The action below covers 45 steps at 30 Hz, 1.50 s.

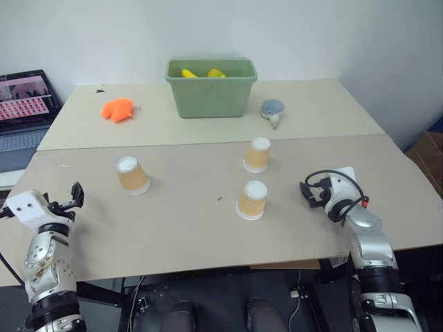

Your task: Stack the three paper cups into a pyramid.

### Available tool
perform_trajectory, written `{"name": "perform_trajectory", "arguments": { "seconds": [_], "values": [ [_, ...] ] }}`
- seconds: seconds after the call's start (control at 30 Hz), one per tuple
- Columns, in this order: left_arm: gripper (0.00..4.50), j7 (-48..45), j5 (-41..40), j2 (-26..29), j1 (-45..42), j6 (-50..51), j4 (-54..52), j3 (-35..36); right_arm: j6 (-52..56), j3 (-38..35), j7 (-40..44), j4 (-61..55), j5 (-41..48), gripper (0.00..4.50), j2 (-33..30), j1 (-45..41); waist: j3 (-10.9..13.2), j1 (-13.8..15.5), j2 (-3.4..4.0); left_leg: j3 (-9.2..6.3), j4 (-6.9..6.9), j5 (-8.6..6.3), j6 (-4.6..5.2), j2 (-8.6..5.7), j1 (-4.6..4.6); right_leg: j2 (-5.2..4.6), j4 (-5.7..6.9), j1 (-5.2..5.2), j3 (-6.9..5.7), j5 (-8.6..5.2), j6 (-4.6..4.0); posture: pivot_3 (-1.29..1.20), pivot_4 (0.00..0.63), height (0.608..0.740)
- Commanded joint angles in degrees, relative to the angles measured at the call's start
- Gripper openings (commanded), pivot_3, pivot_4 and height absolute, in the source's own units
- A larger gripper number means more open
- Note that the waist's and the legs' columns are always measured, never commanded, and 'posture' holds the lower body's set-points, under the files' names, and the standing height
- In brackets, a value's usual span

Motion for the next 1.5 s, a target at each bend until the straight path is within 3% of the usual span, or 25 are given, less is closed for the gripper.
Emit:
{"name": "perform_trajectory", "arguments": {
  "seconds": [0.03,0.17,0.53,0.6,0.73,0.87,1.17,1.5],
  "values": [
    [4.5,-0.1,-2.4,0.8,-0.5,-0.9,-0.8,2.5,-2.3,0.2,-0.2,0.0,-0.1,4.46,0.5,-1.8,0.0,0.0,0.0,0.0,0.0,0.0,0.0,0.0,0.0,0.0,0.0,0.0,0.0,0.0,0.0,0.0,0.15,0.732],
    [4.5,-2.9,-11.0,0.9,-0.6,3.9,-6.7,5.2,-2.8,0.7,-0.2,0.9,-0.4,4.46,1.1,-2.2,0.0,-0.2,-0.01,0.0,0.0,0.0,0.0,0.04,0.01,0.02,0.02,-0.01,0.0,0.0,0.0,0.0,0.15,0.732],
    [4.5,-27.0,-24.1,14.1,15.0,24.1,-41.8,-10.1,-3.4,0.3,2.9,3.9,0.4,4.46,-2.1,-2.9,0.0,-0.2,0.04,0.04,0.01,0.0,0.0,0.04,0.01,0.02,0.01,0.0,0.05,0.0,-0.02,0.0,0.15,0.732],
    [4.5,-30.4,-22.8,16.5,16.6,24.8,-42.9,-12.6,-3.1,-0.1,7.1,2.9,2.0,4.46,-4.2,-2.3,0.1,-0.2,0.17,0.07,0.01,0.0,0.0,0.03,0.02,0.02,0.0,0.0,0.09,-0.01,-0.02,0.0,0.15,0.732],
    [4.5,-34.9,-17.6,18.1,14.8,23.2,-39.7,-18.5,1.1,-1.5,27.2,-2.1,11.6,4.46,-13.5,1.3,0.3,0.3,0.38,0.11,0.0,0.0,0.01,0.01,0.04,0.03,-0.03,0.02,0.1,-0.03,-0.02,0.0,0.15,0.732],
    [4.5,-37.6,-15.0,17.7,11.4,22.3,-37.2,-22.2,7.7,2.4,45.9,-11.1,19.6,4.46,-22.2,5.7,0.3,0.2,0.32,0.11,0.01,0.0,0.01,0.02,0.01,0.04,-0.08,0.02,0.09,-0.04,-0.01,0.0,0.15,0.732],
    [4.5,-39.3,-13.6,16.7,10.2,22.6,-36.7,-23.7,8.5,12.2,42.7,-12.5,14.7,4.46,-15.4,-6.6,0.4,-1.0,0.2,0.06,0.01,0.0,0.01,0.12,0.06,0.2,-0.02,-0.04,0.15,-0.03,-0.03,0.0,0.15,0.732],
    [4.5,-38.0,-12.9,16.6,11.7,22.7,-37.7,-22.3,8.7,15.3,42.6,-12.4,13.4,4.46,-11.7,-9.6,0.5,0.8,0.11,0.0,0.11,0.0,0.01,0.03,-0.13,0.04,-0.01,-0.11,0.02,-0.03,-0.02,0.0,0.15,0.732]
  ]
}}
